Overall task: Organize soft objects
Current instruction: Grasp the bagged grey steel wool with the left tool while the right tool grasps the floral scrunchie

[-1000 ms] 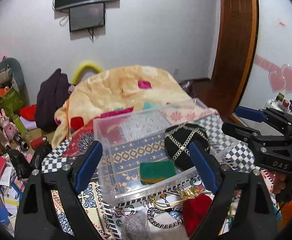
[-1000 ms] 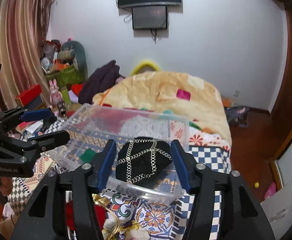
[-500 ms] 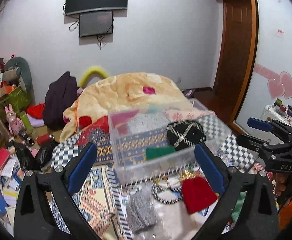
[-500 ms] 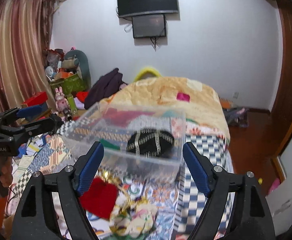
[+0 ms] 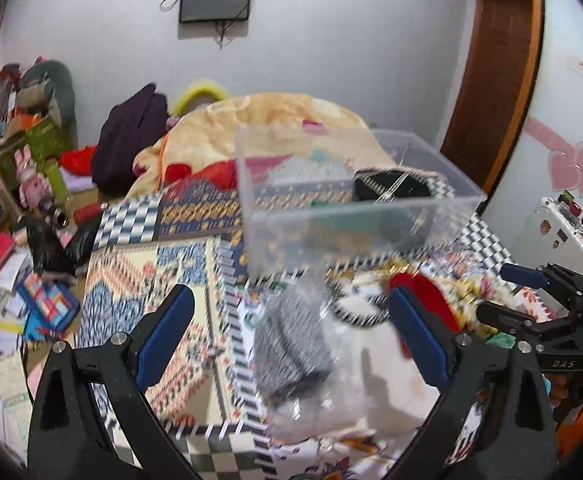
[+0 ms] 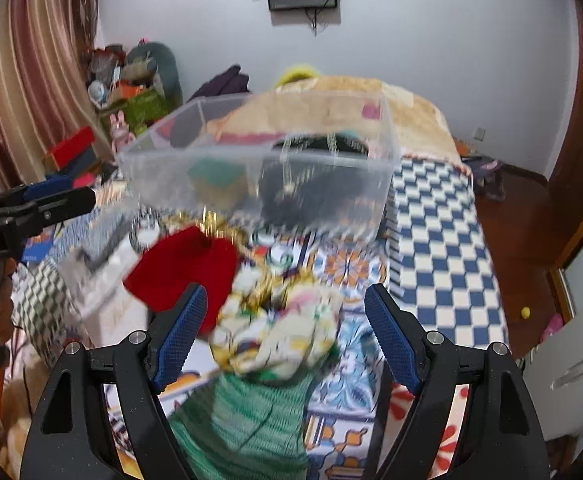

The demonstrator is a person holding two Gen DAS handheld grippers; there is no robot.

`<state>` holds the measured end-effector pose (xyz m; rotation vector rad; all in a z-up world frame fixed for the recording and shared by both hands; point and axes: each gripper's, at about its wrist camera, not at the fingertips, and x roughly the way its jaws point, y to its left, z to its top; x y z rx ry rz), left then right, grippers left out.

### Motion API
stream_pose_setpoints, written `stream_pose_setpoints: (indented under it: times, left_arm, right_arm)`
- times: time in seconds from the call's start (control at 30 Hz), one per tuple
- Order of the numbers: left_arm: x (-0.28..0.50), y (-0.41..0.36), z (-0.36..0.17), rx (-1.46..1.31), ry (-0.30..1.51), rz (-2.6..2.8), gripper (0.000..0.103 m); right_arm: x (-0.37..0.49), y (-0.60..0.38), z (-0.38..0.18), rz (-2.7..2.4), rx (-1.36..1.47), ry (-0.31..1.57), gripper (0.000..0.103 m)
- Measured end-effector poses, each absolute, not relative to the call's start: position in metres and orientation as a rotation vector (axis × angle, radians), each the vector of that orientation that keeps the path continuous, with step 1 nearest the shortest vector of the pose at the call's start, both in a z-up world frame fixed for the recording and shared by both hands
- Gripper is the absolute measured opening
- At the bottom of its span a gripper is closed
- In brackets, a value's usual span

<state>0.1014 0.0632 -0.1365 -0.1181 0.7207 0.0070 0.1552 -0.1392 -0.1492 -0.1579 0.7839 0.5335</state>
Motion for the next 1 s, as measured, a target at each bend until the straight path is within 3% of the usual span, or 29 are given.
stream_pose_setpoints:
  times: [0.1, 0.2, 0.4, 0.47, 0.57, 0.73, 1.0]
  left_arm:
    - [0.097, 0.071, -0.15, -0.144, 0.749, 0.029, 0.099]
    - [0.094, 0.077, -0.161, -0.168, 0.773, 0.034, 0.092]
    - [0.096, 0.074, -0.176, -0.173, 0.817, 0.024, 0.072]
    - [0.096, 0.072, -0.179, -0.176, 0.825, 0.008, 0.062]
    - [0.096, 0.068, -0.178, -0.167, 0.82, -0.006, 0.052]
    - [0.093, 0.068, -0.174, -0.168, 0.81, -0.008, 0.038]
    - [0.082, 0.069, -0.151, -0.17, 0.744, -0.01, 0.035]
  right_arm:
    - [0.153, -0.141, -0.153, 0.542, -0.161, 0.796, 0.076]
    - [0.152, -0.142, -0.154, 0.556, -0.154, 0.81, 0.06]
    - [0.148, -0.147, -0.153, 0.552, -0.141, 0.798, 0.04]
    - [0.148, -0.149, -0.149, 0.558, -0.127, 0.794, 0.028]
    - [0.149, -0.153, -0.145, 0.545, -0.116, 0.776, 0.021]
    - [0.149, -0.16, -0.134, 0.534, -0.092, 0.745, 0.019]
    - [0.141, -0.173, -0.105, 0.509, -0.062, 0.653, 0.019]
